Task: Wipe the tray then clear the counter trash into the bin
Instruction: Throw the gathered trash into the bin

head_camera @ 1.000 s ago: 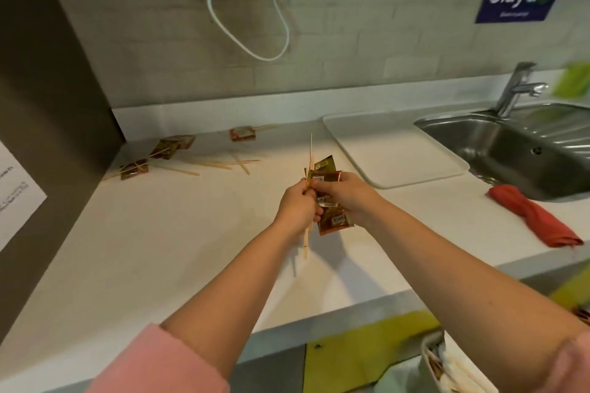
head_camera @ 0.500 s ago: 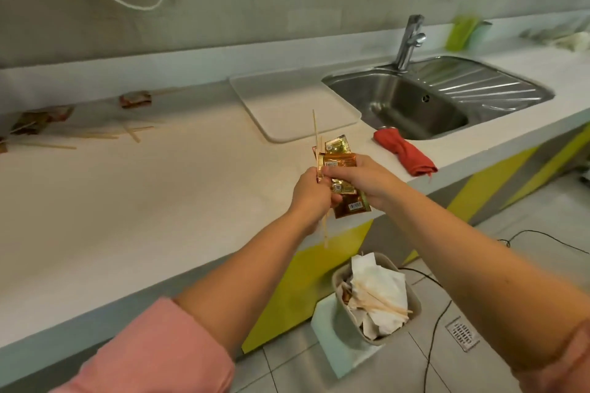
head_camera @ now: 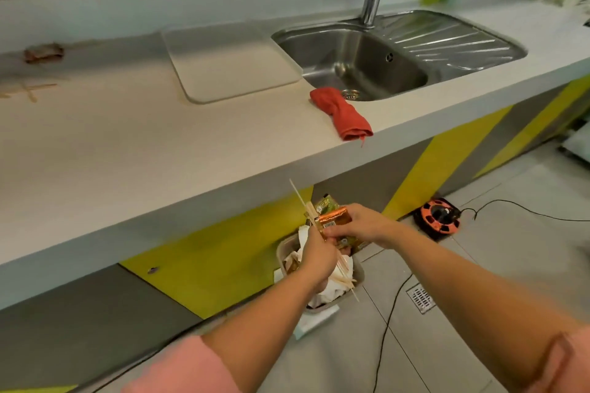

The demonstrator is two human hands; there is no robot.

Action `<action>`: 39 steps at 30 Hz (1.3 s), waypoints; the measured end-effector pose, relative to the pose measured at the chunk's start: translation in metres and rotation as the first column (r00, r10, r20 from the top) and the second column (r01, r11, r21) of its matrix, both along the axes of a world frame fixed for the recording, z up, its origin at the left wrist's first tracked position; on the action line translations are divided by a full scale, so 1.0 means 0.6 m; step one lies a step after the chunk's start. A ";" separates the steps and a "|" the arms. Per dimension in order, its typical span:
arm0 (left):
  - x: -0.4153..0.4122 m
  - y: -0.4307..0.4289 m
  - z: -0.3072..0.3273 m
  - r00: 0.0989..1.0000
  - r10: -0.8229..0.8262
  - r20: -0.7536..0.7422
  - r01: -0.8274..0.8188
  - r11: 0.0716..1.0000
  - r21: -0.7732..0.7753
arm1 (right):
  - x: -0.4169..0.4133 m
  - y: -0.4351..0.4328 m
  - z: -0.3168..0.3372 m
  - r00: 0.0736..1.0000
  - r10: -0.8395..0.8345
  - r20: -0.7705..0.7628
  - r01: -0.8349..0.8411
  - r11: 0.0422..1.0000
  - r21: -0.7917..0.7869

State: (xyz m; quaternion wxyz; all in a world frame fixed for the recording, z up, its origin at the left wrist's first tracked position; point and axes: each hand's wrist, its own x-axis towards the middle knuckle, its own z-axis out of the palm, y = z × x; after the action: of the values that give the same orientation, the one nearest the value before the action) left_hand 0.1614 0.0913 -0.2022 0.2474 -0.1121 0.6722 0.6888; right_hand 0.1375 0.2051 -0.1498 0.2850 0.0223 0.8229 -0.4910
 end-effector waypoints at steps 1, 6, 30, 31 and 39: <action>0.007 0.007 -0.012 0.998 0.024 0.056 -0.026 0.999 0.036 | -0.003 0.001 -0.016 0.999 0.029 0.021 -0.030 0.999 0.041; 0.013 0.012 -0.069 0.933 0.102 0.344 -0.157 0.978 0.134 | -0.025 -0.007 -0.122 0.984 0.147 0.098 -0.168 0.953 0.253; -0.059 -0.025 -0.160 0.846 0.189 0.498 -0.158 0.982 -0.105 | -0.072 -0.002 -0.250 0.941 0.282 0.185 -0.337 0.770 0.541; -0.061 -0.028 -0.149 0.864 0.169 0.473 -0.126 0.984 -0.122 | -0.072 -0.005 -0.240 0.927 0.318 0.201 -0.376 0.750 0.545; -0.059 -0.090 -0.034 0.949 -0.192 0.250 0.286 0.858 -0.427 | -0.075 -0.077 -0.109 0.844 0.478 0.241 -0.525 0.647 0.553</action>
State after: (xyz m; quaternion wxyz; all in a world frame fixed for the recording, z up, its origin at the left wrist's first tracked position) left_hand 0.1261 0.0374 -0.2225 0.3636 -0.1504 0.7962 0.4597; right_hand 0.0928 0.1589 -0.2149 0.4174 -0.0992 0.8971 -0.1056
